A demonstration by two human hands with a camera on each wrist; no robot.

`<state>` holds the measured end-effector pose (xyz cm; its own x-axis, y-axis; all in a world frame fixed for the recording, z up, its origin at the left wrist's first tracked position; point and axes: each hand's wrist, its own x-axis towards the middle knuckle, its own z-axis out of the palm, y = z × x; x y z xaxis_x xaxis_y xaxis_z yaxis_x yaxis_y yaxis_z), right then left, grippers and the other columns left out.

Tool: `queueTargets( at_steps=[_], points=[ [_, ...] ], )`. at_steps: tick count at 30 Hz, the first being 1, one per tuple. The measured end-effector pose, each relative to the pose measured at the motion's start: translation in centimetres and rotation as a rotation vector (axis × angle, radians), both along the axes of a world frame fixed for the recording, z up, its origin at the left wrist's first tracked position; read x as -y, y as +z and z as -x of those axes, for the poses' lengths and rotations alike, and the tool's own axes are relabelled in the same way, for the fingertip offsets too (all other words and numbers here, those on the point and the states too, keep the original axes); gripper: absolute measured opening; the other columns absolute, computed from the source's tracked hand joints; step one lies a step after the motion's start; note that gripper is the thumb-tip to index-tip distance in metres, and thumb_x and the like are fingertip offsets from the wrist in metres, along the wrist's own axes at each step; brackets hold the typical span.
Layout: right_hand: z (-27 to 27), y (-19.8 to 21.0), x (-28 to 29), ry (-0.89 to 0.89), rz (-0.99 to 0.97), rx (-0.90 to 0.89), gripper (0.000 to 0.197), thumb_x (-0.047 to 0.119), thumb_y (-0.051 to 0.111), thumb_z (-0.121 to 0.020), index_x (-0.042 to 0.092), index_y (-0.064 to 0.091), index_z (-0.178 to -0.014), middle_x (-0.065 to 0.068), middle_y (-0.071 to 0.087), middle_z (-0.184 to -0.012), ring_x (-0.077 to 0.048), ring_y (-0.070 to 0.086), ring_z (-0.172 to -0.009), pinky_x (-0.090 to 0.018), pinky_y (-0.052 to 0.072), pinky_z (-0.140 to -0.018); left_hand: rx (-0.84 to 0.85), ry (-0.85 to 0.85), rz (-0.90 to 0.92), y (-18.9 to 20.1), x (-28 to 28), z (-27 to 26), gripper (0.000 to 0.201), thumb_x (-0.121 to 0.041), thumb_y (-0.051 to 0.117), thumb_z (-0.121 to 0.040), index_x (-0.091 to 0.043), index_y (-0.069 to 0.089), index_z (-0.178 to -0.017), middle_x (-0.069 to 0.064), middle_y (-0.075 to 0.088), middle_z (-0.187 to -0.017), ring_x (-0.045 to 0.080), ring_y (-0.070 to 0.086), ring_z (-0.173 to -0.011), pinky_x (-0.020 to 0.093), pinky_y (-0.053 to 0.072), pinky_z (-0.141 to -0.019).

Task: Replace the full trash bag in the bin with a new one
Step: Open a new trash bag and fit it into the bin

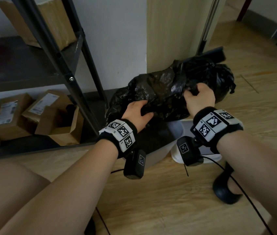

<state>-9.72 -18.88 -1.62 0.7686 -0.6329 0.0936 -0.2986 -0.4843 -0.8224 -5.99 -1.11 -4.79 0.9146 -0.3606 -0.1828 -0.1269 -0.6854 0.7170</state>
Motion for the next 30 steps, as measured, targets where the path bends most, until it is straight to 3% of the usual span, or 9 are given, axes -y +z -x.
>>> queueTargets(
  at_steps=[2, 5, 10, 14, 17, 22, 25, 28, 30],
  points=[
    [0.2, 0.9, 0.1, -0.064, -0.023, 0.082, 0.03, 0.019, 0.048, -0.093, -0.002, 0.052, -0.113, -0.018, 0.061, -0.108, -0.029, 0.057, -0.1, -0.02, 0.033, -0.075, 0.047, -0.009, -0.009, 0.2, 0.2, 0.0, 0.055, -0.033, 0.057, -0.087, -0.016, 0.046, -0.138, 0.01, 0.046, -0.142, 0.024, 0.043, -0.133, 0.039, 0.034, -0.114],
    [0.7, 1.9, -0.4, -0.014, 0.018, 0.167, 0.028, 0.018, 0.046, -0.095, 0.001, 0.048, -0.116, -0.007, 0.053, -0.098, -0.016, 0.049, -0.089, -0.012, 0.03, -0.069, 0.073, -0.012, -0.055, 0.6, 0.2, -0.1, 0.054, -0.035, 0.054, -0.09, -0.016, 0.044, -0.14, 0.011, 0.043, -0.145, 0.026, 0.038, -0.136, 0.037, 0.03, -0.116],
    [1.6, 2.0, -2.4, 0.19, 0.106, 0.162, 0.024, 0.017, 0.05, -0.093, 0.003, 0.051, -0.112, -0.003, 0.051, -0.093, -0.015, 0.05, -0.087, -0.023, 0.037, -0.078, 0.051, 0.083, -0.029, 1.4, -0.4, -0.1, 0.049, -0.037, 0.042, -0.096, -0.017, 0.044, -0.14, 0.013, 0.041, -0.147, 0.028, 0.037, -0.137, 0.036, 0.029, -0.115],
    [2.5, 0.4, -3.7, 0.473, 0.296, 0.028, 0.024, 0.017, 0.057, -0.088, 0.005, 0.061, -0.108, -0.012, 0.065, -0.105, -0.025, 0.059, -0.101, -0.028, 0.042, -0.087, -0.267, 0.386, 0.371, 3.1, -1.5, 0.4, 0.057, -0.057, 0.026, -0.094, -0.02, 0.051, -0.13, 0.008, 0.059, -0.126, 0.028, 0.055, -0.116, 0.042, 0.042, -0.101],
    [3.2, -0.9, -5.1, 0.685, 0.427, -0.067, 0.021, 0.02, 0.06, -0.085, 0.008, 0.067, -0.101, -0.013, 0.068, -0.105, -0.028, 0.061, -0.102, -0.028, 0.043, -0.086, -0.449, 0.419, 0.493, 3.9, -2.3, 1.0, 0.046, -0.059, 0.046, -0.087, -0.021, 0.058, -0.111, 0.007, 0.066, -0.108, 0.024, 0.064, -0.099, 0.04, 0.051, -0.088],
    [4.2, -2.1, -7.4, 0.883, 0.502, -0.151, 0.027, 0.028, 0.059, -0.085, 0.012, 0.07, -0.102, -0.009, 0.067, -0.108, -0.029, 0.057, -0.108, -0.038, 0.045, -0.094, -0.162, 0.253, 0.075, 2.8, -3.6, 1.5, 0.039, -0.023, 0.071, -0.079, -0.01, 0.063, -0.115, 0.016, 0.068, -0.111, 0.031, 0.065, -0.104, 0.046, 0.054, -0.092],
    [4.7, -2.1, -7.9, 0.878, 0.548, -0.271, 0.029, 0.038, 0.051, -0.089, 0.019, 0.065, -0.106, -0.005, 0.07, -0.103, -0.025, 0.06, -0.104, -0.036, 0.041, -0.096, -0.046, 0.233, -0.113, 3.0, -4.6, 1.8, 0.039, -0.015, 0.068, -0.081, -0.005, 0.058, -0.118, 0.014, 0.067, -0.11, 0.029, 0.063, -0.104, 0.033, 0.051, -0.09],
    [5.0, -2.0, -7.8, 0.869, 0.57, -0.387, 0.028, 0.042, 0.05, -0.09, 0.02, 0.064, -0.1, -0.004, 0.07, -0.096, -0.024, 0.063, -0.097, -0.031, 0.04, -0.091, -0.034, 0.232, -0.174, 2.7, -5.9, 2.0, 0.033, -0.021, 0.061, -0.086, -0.007, 0.058, -0.115, 0.008, 0.062, -0.099, 0.027, 0.061, -0.105, 0.027, 0.041, -0.076],
    [5.0, -2.3, -7.7, 0.891, 0.452, -0.487, 0.022, 0.041, 0.053, -0.089, 0.023, 0.061, -0.079, -0.001, 0.066, -0.084, -0.024, 0.063, -0.09, -0.03, 0.045, -0.078, -0.091, 0.212, -0.179, 2.2, -6.7, 2.2, 0.034, -0.037, 0.058, -0.087, -0.012, 0.06, -0.11, 0.003, 0.06, -0.094, 0.023, 0.062, -0.098, 0.026, 0.042, -0.075]
  ],
)
